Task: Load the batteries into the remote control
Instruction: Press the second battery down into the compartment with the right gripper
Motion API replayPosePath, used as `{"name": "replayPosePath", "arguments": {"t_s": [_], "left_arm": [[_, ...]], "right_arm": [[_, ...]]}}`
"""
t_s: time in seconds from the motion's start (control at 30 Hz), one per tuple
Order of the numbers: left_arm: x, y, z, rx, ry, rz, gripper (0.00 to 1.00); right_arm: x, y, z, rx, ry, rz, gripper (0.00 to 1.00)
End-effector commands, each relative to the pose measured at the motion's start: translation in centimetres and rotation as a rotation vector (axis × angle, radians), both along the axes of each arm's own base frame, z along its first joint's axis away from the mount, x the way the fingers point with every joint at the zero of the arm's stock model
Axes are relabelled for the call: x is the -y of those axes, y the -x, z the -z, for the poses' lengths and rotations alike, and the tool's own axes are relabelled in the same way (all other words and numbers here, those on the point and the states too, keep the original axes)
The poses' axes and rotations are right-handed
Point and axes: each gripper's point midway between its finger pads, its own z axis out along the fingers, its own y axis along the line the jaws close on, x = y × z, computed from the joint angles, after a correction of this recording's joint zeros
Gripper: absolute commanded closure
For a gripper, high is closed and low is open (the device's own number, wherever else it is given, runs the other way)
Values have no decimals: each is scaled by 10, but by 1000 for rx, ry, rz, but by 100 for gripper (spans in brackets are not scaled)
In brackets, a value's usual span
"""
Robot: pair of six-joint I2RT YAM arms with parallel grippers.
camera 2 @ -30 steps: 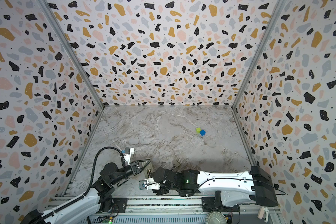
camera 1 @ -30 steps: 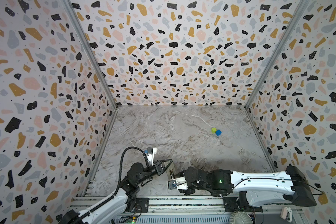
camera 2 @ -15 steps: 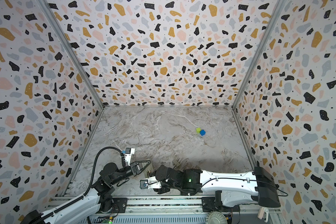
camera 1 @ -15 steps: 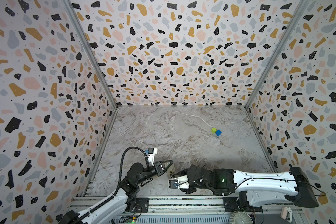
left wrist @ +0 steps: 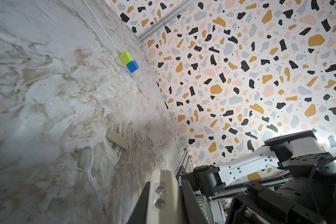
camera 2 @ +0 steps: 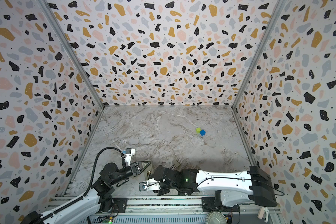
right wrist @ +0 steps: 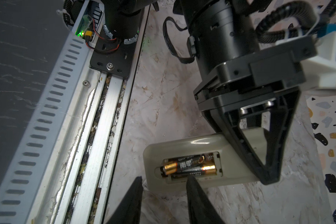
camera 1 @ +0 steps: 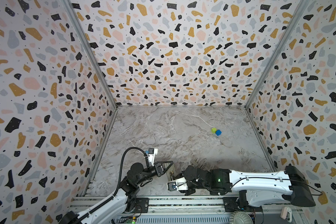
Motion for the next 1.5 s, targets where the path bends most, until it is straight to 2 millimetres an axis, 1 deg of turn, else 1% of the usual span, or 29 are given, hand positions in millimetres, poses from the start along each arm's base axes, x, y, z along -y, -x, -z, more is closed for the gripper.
{"name": "replayPosePath", "arguments": {"t_s": [0.0,0.17,0.33,0.7,0.97,1.23,1.47], "left_arm": [[4,0,-31,90,47,23,100],[5,1,-31,89,48,25,100],[5,1,-31,90,49,27,100],[5,2,-32,92,51,28,100],[5,3,-32,93,54,33,100],[5,4,-35,98,61,41,100],[6,5,-37,102,69,52,100]], "right_arm": [[-4,-2,-1,0,-21,-2,62],[-9,-5,-1,11,-31,1,64],[-13,-8,3,13,-22,3,66],[-14,-13,6,22,-21,19,70],[-15,-25,9,57,-19,52,74],[-15,-36,22,85,21,88,77],[-18,-44,24,99,14,106,80]]}}
